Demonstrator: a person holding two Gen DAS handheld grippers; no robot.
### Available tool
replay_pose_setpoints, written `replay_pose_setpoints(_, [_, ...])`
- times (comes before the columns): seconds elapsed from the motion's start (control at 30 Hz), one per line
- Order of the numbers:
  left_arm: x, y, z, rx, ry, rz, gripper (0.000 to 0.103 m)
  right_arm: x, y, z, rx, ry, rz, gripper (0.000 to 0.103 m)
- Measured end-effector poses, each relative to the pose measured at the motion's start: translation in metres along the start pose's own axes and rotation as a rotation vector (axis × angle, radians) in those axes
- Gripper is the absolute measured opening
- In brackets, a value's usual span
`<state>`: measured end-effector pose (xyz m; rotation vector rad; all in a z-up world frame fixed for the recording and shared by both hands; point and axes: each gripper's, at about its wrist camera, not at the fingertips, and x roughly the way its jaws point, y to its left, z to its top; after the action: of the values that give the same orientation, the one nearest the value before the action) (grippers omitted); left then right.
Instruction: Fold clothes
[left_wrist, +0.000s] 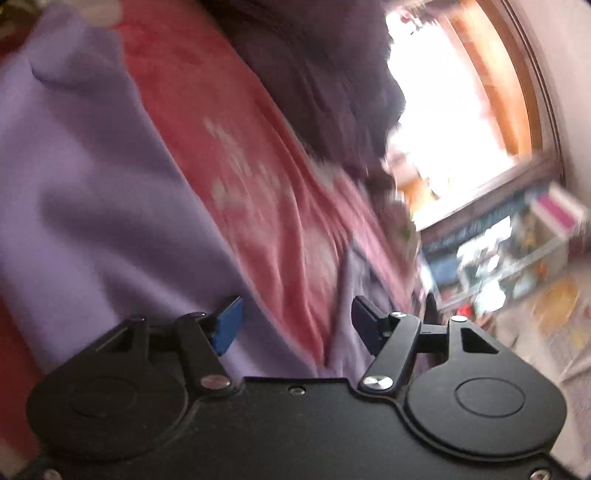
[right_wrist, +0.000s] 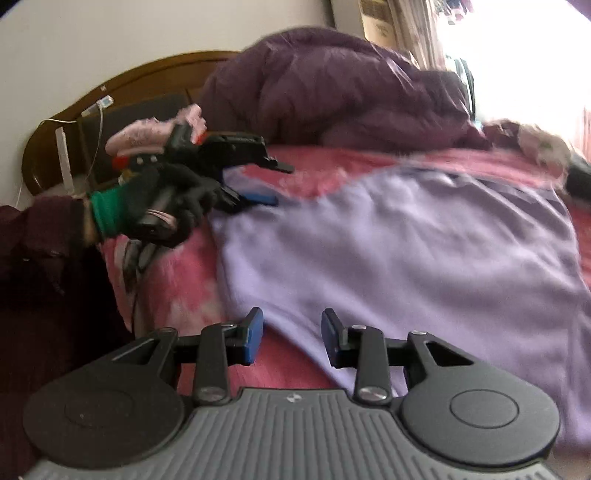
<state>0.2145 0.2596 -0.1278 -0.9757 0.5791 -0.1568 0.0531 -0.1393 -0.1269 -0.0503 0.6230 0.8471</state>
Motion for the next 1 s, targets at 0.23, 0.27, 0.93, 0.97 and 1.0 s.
replay_pose_setpoints(0.23, [-0.019, 0.032, 0.064, 0.036, -0.266, 0.166, 0.066, 0.046, 0.025, 0.022, 0.004, -0.014, 0.031, 0.037])
replay_pose_setpoints(0.27, [-0.021, 0.032, 0.069, 0.053, -0.295, 0.181, 0.066, 0.053, 0.029, 0.025, 0.004, -0.016, 0.036, 0.038])
replay_pose_setpoints(0.93, [-0.024, -0.02, 0.026, 0.486, -0.222, 0.324, 0.072, 0.049, 0.022, 0.008, 0.04, -0.102, 0.095, 0.039])
replay_pose_setpoints(0.97, [-0.025, -0.022, 0.022, 0.505, -0.219, 0.335, 0.072, 0.049, 0.022, 0.008, 0.042, -0.102, 0.097, 0.039])
replay_pose_setpoints(1.0, [-0.026, -0.024, 0.017, 0.523, -0.215, 0.346, 0.073, 0.049, 0.021, 0.008, 0.044, -0.102, 0.098, 0.039])
